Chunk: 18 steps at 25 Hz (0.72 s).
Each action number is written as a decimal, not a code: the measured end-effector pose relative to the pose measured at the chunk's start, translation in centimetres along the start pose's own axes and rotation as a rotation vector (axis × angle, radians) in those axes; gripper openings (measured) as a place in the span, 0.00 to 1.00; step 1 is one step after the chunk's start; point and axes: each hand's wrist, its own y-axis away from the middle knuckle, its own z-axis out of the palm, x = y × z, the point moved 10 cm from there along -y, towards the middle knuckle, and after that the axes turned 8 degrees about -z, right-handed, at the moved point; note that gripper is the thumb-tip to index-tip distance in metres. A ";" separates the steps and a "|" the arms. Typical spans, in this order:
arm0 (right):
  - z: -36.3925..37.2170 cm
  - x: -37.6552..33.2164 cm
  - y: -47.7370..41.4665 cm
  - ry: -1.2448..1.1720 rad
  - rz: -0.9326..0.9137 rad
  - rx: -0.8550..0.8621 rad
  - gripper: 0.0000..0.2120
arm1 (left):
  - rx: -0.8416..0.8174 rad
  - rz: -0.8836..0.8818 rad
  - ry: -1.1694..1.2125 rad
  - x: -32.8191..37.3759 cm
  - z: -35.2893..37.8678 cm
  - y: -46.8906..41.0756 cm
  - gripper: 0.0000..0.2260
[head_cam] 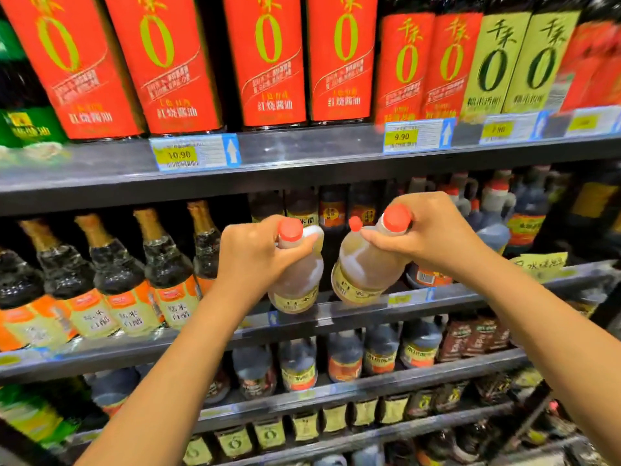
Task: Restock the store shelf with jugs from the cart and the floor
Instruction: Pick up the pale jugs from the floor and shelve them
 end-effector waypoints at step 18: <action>10.5 6.8 -5.1 -0.107 0.152 -0.451 0.20 | -0.248 -0.394 -0.189 -7.3 7.3 -1.7 0.24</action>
